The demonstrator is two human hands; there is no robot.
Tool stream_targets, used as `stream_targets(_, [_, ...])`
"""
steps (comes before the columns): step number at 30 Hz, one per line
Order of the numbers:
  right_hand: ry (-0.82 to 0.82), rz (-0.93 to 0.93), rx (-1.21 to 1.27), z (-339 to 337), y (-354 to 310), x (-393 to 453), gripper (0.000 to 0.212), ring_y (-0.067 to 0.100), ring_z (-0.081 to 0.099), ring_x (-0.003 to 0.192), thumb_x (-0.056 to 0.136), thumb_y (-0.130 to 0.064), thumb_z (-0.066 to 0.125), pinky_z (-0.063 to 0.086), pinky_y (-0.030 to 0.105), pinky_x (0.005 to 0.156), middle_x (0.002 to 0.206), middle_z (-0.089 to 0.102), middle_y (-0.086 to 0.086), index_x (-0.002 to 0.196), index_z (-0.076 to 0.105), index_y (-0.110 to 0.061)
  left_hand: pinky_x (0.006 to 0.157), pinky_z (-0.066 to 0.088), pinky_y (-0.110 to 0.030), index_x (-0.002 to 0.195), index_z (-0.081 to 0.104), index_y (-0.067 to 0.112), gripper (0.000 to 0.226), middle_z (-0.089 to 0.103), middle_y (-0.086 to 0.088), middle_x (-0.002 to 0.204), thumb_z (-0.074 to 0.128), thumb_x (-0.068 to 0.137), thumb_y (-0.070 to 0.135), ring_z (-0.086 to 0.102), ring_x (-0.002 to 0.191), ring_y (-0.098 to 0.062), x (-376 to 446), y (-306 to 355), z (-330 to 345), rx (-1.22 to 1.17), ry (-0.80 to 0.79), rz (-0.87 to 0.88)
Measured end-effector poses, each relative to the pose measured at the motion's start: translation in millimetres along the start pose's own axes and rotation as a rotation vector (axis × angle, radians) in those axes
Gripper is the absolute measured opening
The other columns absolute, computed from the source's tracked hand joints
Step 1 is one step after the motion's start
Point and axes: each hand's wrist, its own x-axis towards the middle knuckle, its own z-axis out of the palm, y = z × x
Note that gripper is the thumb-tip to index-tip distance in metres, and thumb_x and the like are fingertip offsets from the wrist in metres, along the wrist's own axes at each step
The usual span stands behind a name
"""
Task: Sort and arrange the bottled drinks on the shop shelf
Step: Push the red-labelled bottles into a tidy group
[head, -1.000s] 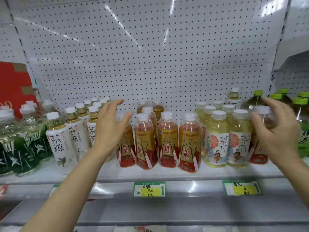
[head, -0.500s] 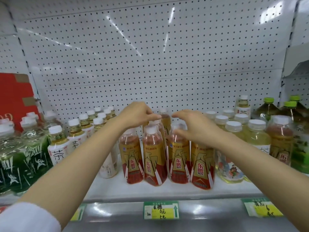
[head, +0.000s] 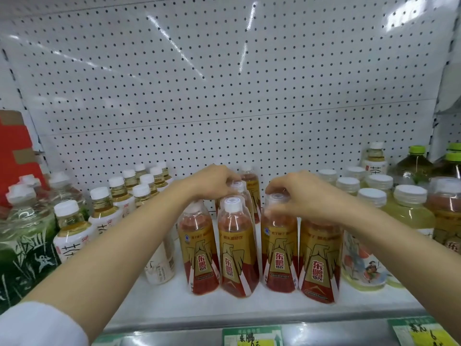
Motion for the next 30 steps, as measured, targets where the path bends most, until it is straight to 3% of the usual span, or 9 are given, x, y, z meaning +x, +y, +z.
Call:
stream_targets(4, [-0.125,0.027,-0.046,-3.6,-2.0,-1.3,0.074,0.010,0.052,0.090,0.064,-0.049,0.086,0.040,0.027,0.071,0.096,0.058,-0.013,0.126,0.050,-0.031,0.104,0.044,-0.033,0.141,0.056,0.020,0.047,0.062,-0.001,0.134,0.064,0.096,0.032,0.057,0.121,-0.020,-5.9,0.3,0.3,-0.050,0.025,-0.010])
stream_targets(7, [-0.129,0.074,0.052,-13.7,5.0,8.2,0.064,0.011,0.055,0.087,0.063,-0.040,0.089,0.041,0.027,0.066,0.101,0.060,-0.007,0.116,0.056,-0.028,0.094,0.054,-0.038,0.131,0.062,0.018,0.039,0.066,-0.007,0.120,0.068,0.093,0.029,0.065,0.104,-0.022,-7.3,-1.2,-5.4,-0.114,0.025,-0.038])
stream_targets(10, [-0.105,0.127,0.084,-27.6,14.1,25.8,0.060,0.014,0.058,0.089,0.065,-0.033,0.090,0.042,0.026,0.065,0.102,0.060,-0.005,0.114,0.056,-0.027,0.090,0.056,-0.035,0.129,0.063,0.013,0.038,0.064,-0.004,0.119,0.068,0.093,0.025,0.064,0.096,-0.019,-8.1,0.6,-6.6,-0.127,0.037,-0.059])
stream_targets(14, [-0.106,0.198,0.016,-30.7,25.4,58.8,0.068,0.021,0.064,0.091,0.063,-0.031,0.091,0.045,0.024,0.061,0.106,0.064,0.002,0.120,0.059,-0.017,0.092,0.053,-0.031,0.136,0.058,0.015,0.047,0.061,-0.004,0.130,0.069,0.092,0.028,0.061,0.100,-0.017,-7.8,2.9,-6.4,-0.134,0.035,-0.062])
stream_targets(17, [-0.146,0.269,-0.033,-18.3,34.0,76.4,0.064,0.019,0.065,0.078,0.063,-0.029,0.092,0.047,0.025,0.056,0.098,0.068,0.006,0.115,0.061,-0.007,0.095,0.052,-0.033,0.138,0.057,0.015,0.049,0.060,-0.004,0.131,0.069,0.092,0.028,0.060,0.106,-0.018,-5.4,1.9,-4.7,-0.140,0.040,-0.073])
stream_targets(21, [-0.170,0.343,-0.024,-12.9,50.7,85.5,0.061,0.027,0.071,0.078,0.065,-0.029,0.091,0.059,0.033,0.068,0.094,0.072,0.015,0.109,0.061,0.000,0.097,0.050,-0.034,0.136,0.057,0.017,0.047,0.061,-0.004,0.130,0.069,0.092,0.028,0.058,0.111,-0.019,-1.1,-2.3,-0.3,-0.149,0.042,-0.079])
stream_targets(26, [-0.193,0.309,-0.048,-12.4,57.6,84.9,0.063,0.023,0.068,0.077,0.068,-0.031,0.089,0.054,0.027,0.058,0.104,0.070,0.014,0.115,0.062,0.001,0.092,0.048,-0.029,0.138,0.057,0.018,0.050,0.060,-0.003,0.133,0.070,0.091,0.030,0.055,0.105,-0.014,-0.2,-3.9,2.6,-0.174,0.055,-0.085])
stream_targets(28, [-0.196,0.274,-0.080,-12.1,54.3,82.4,0.062,0.023,0.065,0.085,0.074,-0.032,0.084,0.052,0.027,0.068,0.115,0.067,0.012,0.123,0.059,-0.003,0.089,0.046,-0.028,0.137,0.058,0.018,0.049,0.060,-0.002,0.132,0.071,0.091,0.030,0.055,0.104,-0.015,1.0,-2.2,2.4,-0.160,0.057,-0.084])
stream_targets(30, [-0.156,0.218,-0.138,-14.2,48.6,77.7,0.064,0.025,0.061,0.107,0.080,-0.036,0.079,0.050,0.031,0.087,0.128,0.062,0.009,0.131,0.055,-0.006,0.088,0.043,-0.026,0.135,0.060,0.018,0.047,0.062,-0.002,0.132,0.070,0.091,0.031,0.057,0.108,-0.016,2.1,-0.8,2.2,-0.141,0.060,-0.072])
